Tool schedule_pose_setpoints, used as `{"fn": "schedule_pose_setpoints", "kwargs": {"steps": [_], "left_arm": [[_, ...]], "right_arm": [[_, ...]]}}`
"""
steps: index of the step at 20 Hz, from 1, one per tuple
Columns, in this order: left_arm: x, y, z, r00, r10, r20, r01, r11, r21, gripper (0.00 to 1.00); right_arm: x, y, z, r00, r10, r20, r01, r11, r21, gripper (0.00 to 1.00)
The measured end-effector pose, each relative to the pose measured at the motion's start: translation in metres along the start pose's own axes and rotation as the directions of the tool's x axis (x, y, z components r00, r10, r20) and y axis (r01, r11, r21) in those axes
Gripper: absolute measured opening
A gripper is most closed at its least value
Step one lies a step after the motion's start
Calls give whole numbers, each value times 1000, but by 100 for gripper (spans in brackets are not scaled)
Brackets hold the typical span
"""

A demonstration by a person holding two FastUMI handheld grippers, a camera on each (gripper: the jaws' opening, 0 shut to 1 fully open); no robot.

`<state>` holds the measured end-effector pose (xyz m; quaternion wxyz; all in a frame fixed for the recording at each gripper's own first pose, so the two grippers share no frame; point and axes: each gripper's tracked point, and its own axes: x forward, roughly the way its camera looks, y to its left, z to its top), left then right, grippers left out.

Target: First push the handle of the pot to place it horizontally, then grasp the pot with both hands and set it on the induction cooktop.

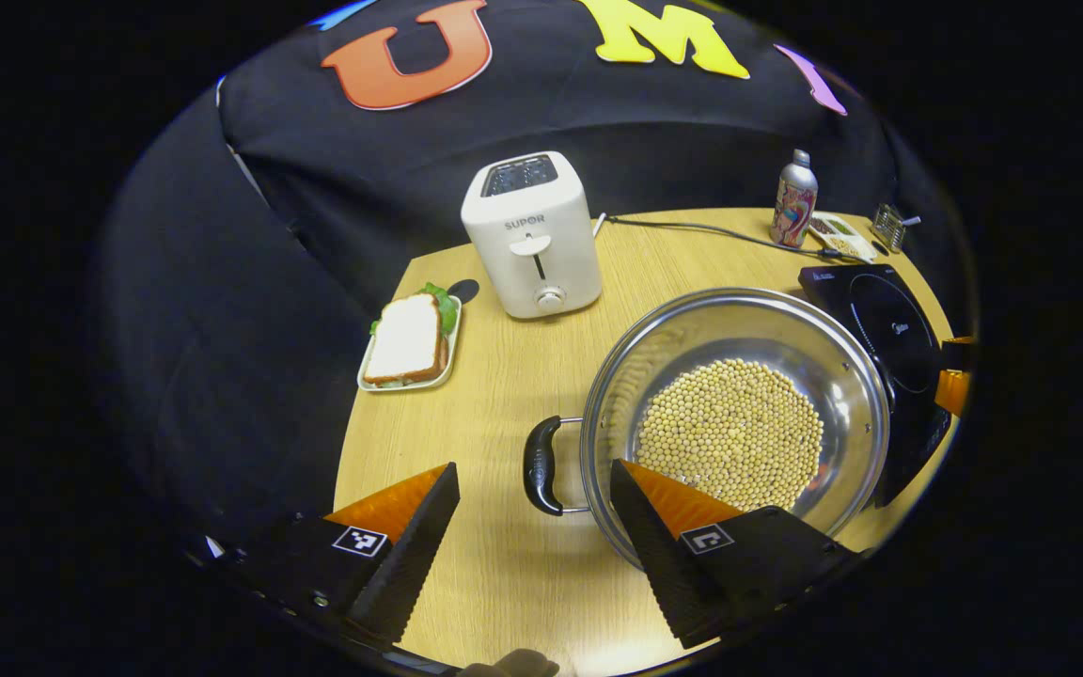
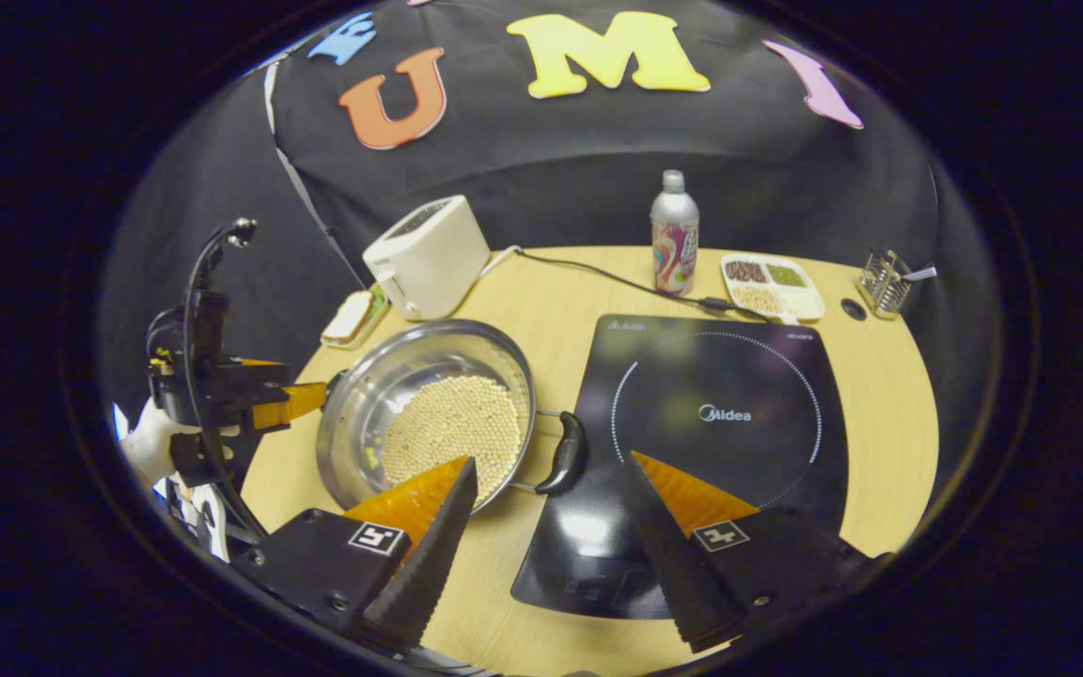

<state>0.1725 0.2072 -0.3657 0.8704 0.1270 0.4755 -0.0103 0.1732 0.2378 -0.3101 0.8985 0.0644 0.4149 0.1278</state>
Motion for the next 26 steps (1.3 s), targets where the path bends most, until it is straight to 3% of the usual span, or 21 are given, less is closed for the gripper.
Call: {"fn": "schedule_pose_setpoints", "kwargs": {"steps": [3, 6, 7, 8, 9, 11, 14, 16, 18, 22, 23, 26], "left_arm": [[27, -9, -5, 997, -25, -71, 25, 1000, 8, 97], [37, -10, -10, 995, -27, -100, 28, 1000, 7, 100], [42, -11, -10, 993, -38, -113, 38, 999, 0, 97], [46, -12, -11, 991, -48, -126, 48, 999, -4, 97], [49, -13, -12, 989, -60, -137, 60, 998, -4, 97], [58, -18, -12, 982, -85, -166, 84, 996, -13, 100], [64, -22, -20, 968, -124, -219, 118, 992, -42, 96], [69, -25, -18, 963, -149, -225, 137, 988, -66, 84], [71, -26, -17, 958, -163, -238, 147, 986, -83, 83], [73, -31, -19, 936, -220, -274, 188, 972, -139, 82], [72, -31, -22, 932, -224, -283, 188, 971, -148, 80], [68, -33, -29, 915, -227, -334, 169, 966, -194, 78]], "right_arm": [[32, -5, -4, 994, -58, -89, 58, 998, 4, 89], [49, -6, -7, 984, -91, -150, 95, 995, 15, 95], [51, -2, -13, 979, -86, -184, 95, 995, 36, 89], [53, 1, -19, 971, -94, -219, 108, 993, 55, 95], [55, 1, -10, 974, -104, -203, 116, 992, 49, 88], [56, 1, -12, 968, -122, -219, 134, 990, 38, 84], [60, 2, -13, 951, -159, -265, 171, 985, 24, 86], [62, 1, -11, 942, -182, -283, 187, 982, -10, 83], [62, 0, -11, 935, -196, -295, 195, 980, -31, 82], [61, 1, -10, 937, -196, -290, 197, 980, -26, 77], [61, 1, -10, 936, -192, -293, 195, 981, -19, 70], [62, -2, -6, 941, -166, -296, 176, 984, 9, 66]]}}
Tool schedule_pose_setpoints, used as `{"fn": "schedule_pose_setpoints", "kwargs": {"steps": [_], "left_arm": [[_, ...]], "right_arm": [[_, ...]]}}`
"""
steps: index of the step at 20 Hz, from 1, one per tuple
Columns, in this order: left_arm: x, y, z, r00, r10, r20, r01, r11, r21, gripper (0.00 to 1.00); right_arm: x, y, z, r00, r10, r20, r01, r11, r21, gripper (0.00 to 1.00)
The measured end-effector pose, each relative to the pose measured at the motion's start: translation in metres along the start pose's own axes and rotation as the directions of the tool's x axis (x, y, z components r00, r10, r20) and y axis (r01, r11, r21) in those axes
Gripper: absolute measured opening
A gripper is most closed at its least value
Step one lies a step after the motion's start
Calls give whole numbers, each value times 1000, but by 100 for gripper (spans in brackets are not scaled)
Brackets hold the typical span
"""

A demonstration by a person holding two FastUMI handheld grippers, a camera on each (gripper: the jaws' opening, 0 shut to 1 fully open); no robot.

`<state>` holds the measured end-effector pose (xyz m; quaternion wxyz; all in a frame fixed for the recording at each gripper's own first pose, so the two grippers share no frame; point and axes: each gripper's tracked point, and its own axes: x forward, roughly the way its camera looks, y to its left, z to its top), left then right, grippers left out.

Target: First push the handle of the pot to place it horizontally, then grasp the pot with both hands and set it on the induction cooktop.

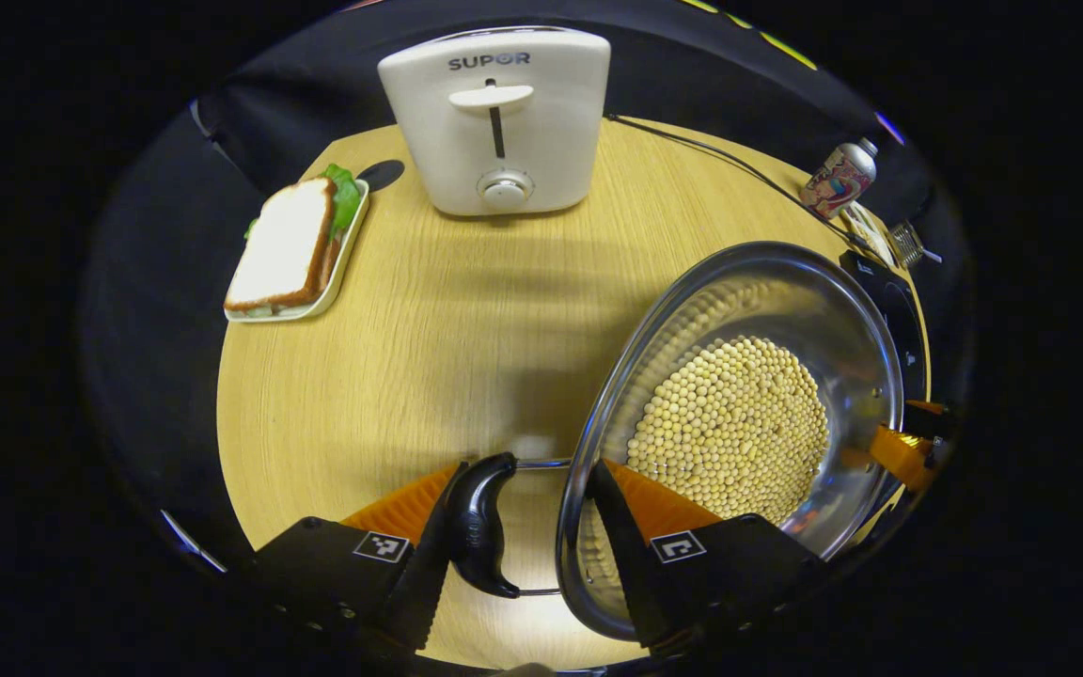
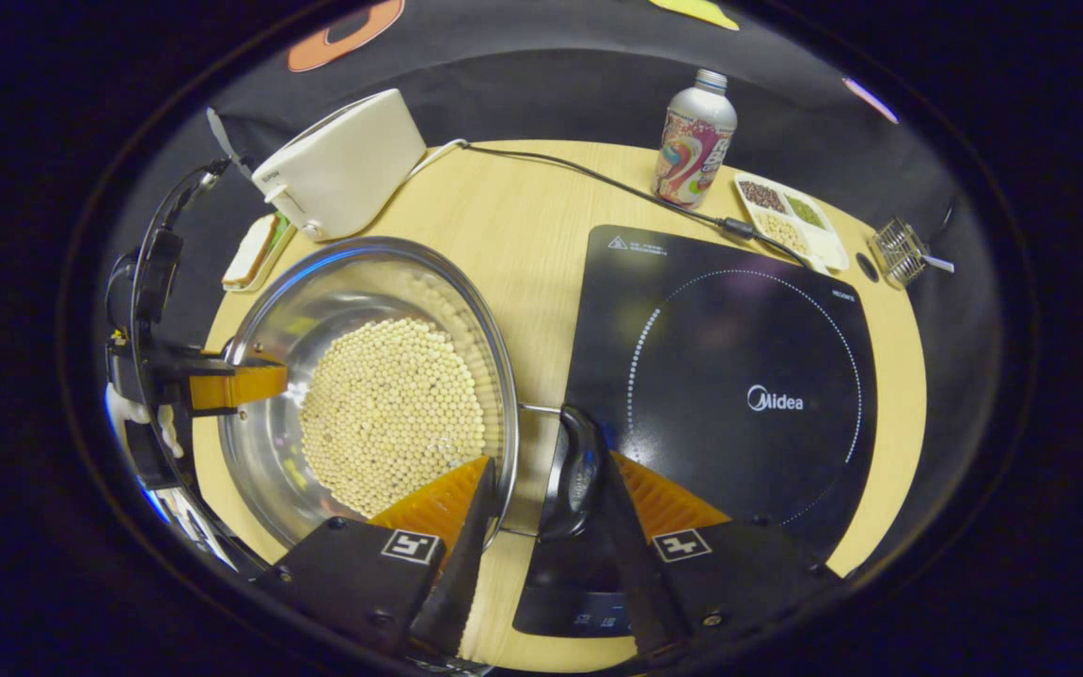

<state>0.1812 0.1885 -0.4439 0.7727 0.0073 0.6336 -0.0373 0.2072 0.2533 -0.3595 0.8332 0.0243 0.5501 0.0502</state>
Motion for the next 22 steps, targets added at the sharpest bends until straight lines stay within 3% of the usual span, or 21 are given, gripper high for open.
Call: {"fn": "schedule_pose_setpoints", "kwargs": {"steps": [3, 4, 5, 7, 8, 9, 11, 16, 22], "left_arm": [[-6, -3, -7, 1000, -8, 4, 8, 999, -39, 72], [-12, -3, -8, 1000, -6, 16, 7, 999, -41, 80], [-19, -2, -9, 999, 1, 33, 0, 1000, -31, 69], [-38, -3, -6, 997, 22, 70, -23, 1000, 2, 67], [-49, -5, -5, 996, 29, 85, -29, 1000, 7, 58], [-59, -6, -6, 994, 27, 107, -28, 1000, 5, 64], [-77, -10, -9, 992, 15, 126, -14, 1000, -10, 64], [-120, -41, -13, 983, -4, 186, -3, 999, 38, 64], [-138, -108, -9, 975, -75, 209, 53, 992, 112, 64]], "right_arm": [[-2, -1, 0, 999, 45, 6, -45, 998, 50, 62], [-3, 0, -1, 998, 66, 4, -66, 996, 67, 58], [-3, 0, -2, 996, 87, 6, -87, 993, 80, 56], [-6, 0, -2, 993, 116, 31, -119, 989, 86, 56], [-9, -3, 2, 990, 128, 54, -132, 988, 76, 56], [-9, -5, 6, 987, 136, 87, -142, 988, 63, 56], [-15, -10, 11, 981, 144, 132, -152, 987, 54, 56], [-39, -24, 13, 971, 119, 208, -136, 989, 66, 53], [-75, -34, 4, 962, 34, 271, -69, 990, 121, 53]]}}
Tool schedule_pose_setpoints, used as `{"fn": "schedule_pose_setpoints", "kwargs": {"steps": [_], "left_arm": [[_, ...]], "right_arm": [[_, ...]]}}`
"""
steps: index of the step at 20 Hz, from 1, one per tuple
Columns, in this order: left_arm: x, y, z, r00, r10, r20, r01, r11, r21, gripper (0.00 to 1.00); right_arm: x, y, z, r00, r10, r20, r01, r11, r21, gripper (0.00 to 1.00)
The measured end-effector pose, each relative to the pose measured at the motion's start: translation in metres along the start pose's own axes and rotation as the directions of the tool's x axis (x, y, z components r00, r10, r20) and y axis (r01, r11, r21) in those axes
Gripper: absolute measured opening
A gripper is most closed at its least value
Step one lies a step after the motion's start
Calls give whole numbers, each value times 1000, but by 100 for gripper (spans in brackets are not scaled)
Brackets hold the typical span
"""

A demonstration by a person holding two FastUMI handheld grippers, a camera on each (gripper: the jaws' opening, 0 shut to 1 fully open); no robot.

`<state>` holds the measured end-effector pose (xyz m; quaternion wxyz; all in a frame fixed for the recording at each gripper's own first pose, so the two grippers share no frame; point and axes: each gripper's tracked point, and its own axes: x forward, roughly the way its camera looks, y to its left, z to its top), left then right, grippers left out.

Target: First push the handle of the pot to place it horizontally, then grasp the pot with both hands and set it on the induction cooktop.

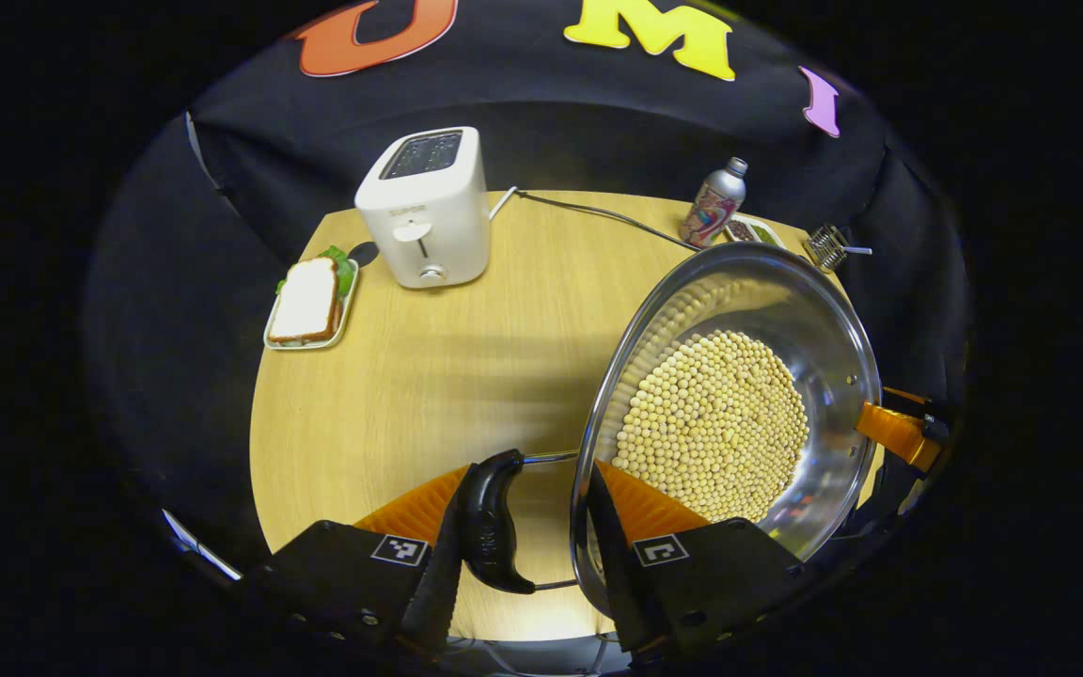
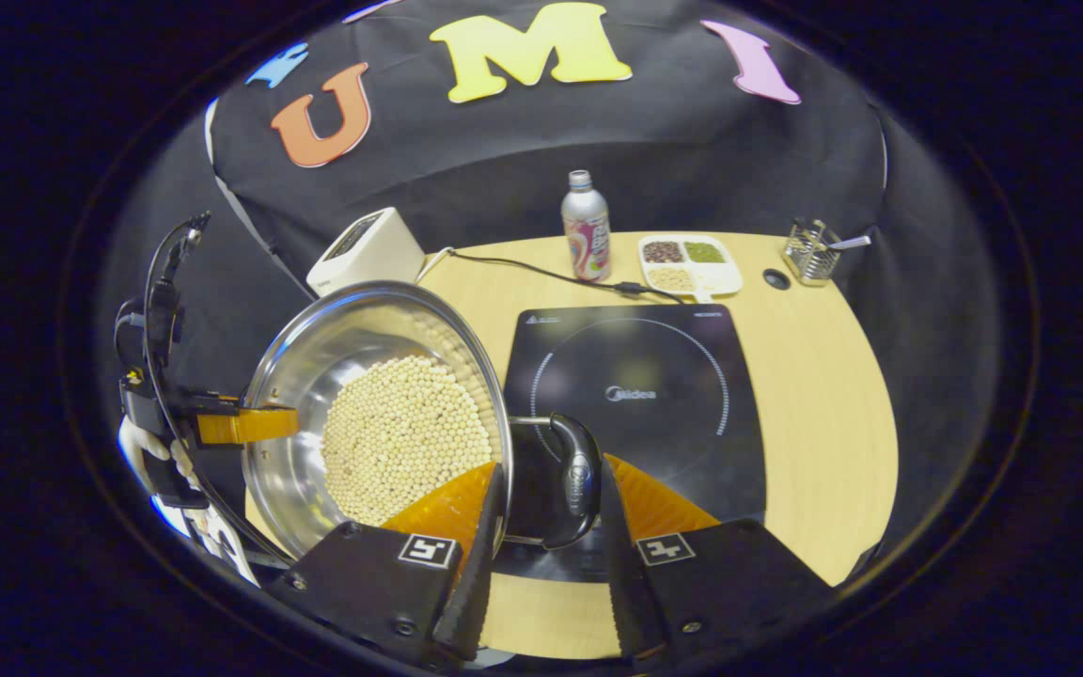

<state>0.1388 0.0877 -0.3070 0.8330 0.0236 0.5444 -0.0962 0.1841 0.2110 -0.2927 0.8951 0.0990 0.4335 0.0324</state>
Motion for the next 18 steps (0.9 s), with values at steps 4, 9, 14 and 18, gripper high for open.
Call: {"fn": "schedule_pose_setpoints", "kwargs": {"steps": [4, 9, 14, 18], "left_arm": [[9, -47, 0, 999, -33, 10, 32, 999, 37, 64], [24, -106, 6, 998, -67, -6, 67, 996, 51, 64], [48, -152, 14, 997, -77, -24, 78, 995, 58, 64], [63, -171, 23, 997, -66, -37, 68, 996, 49, 64]], "right_arm": [[2, 7, -5, 998, -50, 24, 50, 998, 32, 53], [-1, 13, -6, 994, -99, 42, 97, 994, 47, 55], [7, 19, -3, 993, -119, 27, 117, 992, 54, 53], [15, 20, -3, 993, -120, 14, 119, 992, 43, 53]]}}
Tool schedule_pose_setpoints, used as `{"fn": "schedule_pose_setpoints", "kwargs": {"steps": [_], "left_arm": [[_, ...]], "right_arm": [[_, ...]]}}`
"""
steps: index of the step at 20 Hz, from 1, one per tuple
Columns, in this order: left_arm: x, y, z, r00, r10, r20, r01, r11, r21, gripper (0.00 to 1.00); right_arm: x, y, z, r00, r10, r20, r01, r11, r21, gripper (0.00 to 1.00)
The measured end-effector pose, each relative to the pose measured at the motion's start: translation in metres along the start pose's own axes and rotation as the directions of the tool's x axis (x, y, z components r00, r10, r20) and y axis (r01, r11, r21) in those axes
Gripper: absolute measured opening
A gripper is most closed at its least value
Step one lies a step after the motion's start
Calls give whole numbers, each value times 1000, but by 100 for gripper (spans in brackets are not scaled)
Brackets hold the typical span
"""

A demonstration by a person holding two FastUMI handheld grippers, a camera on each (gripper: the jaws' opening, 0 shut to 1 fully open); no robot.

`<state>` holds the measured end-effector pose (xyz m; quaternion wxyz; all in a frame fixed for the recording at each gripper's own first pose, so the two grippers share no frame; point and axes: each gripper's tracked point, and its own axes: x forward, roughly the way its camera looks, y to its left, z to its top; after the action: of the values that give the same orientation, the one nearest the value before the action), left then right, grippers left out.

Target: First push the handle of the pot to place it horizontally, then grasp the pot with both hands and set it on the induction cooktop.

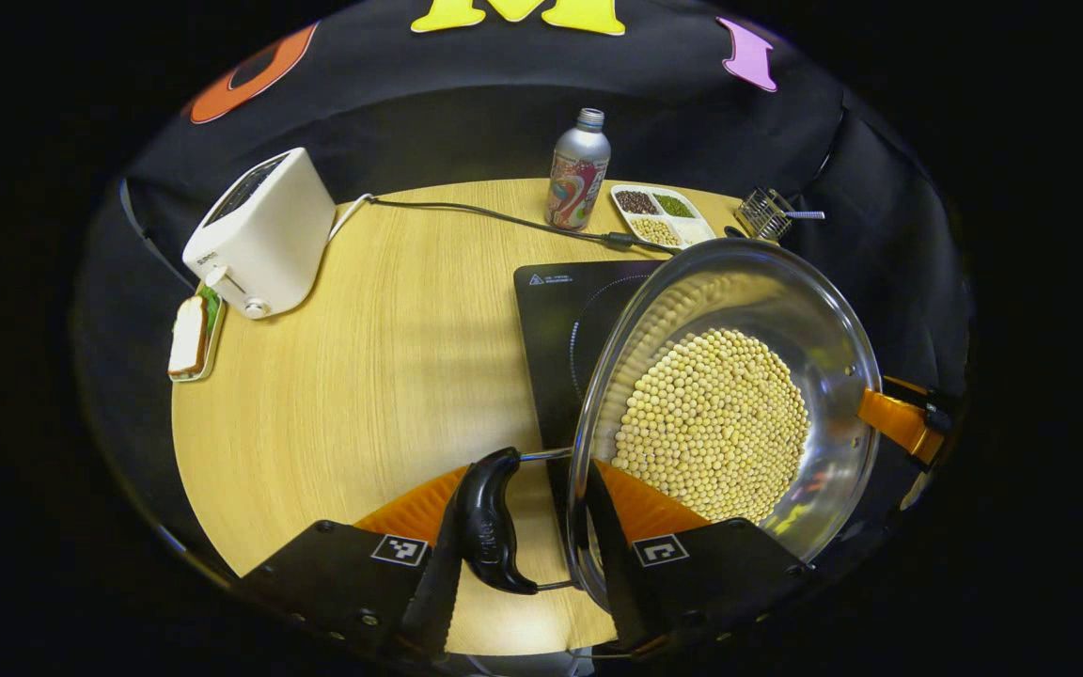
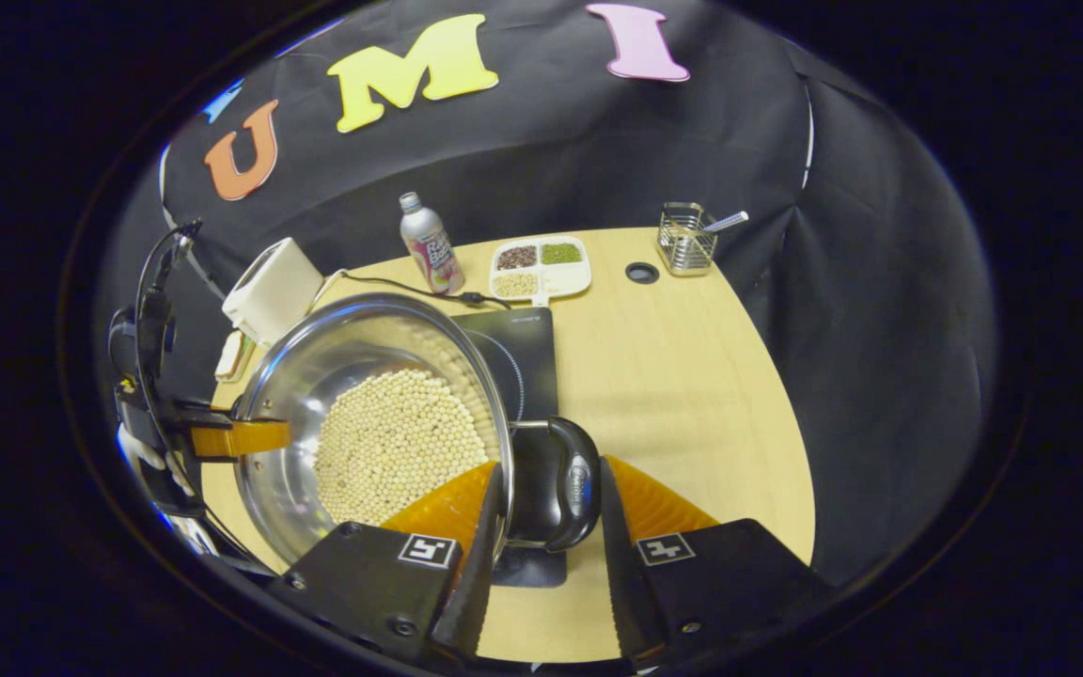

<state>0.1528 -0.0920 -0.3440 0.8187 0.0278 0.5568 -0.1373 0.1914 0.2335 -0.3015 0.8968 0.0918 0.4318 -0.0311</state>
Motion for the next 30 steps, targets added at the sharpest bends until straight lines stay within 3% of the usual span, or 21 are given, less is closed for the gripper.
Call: {"fn": "schedule_pose_setpoints", "kwargs": {"steps": [15, 21, 30], "left_arm": [[56, 11, 39, 997, 40, -67, -43, 999, -32, 64], [64, 13, 40, 998, 15, -68, -18, 999, -40, 64], [64, 13, 46, 999, 12, -47, -14, 1000, -28, 64]], "right_arm": [[5, -3, 5, 996, 38, -79, -42, 998, -49, 53], [4, -4, 7, 998, 30, -53, -36, 993, -108, 54], [2, -6, 5, 999, 44, -14, -45, 996, -76, 55]]}}
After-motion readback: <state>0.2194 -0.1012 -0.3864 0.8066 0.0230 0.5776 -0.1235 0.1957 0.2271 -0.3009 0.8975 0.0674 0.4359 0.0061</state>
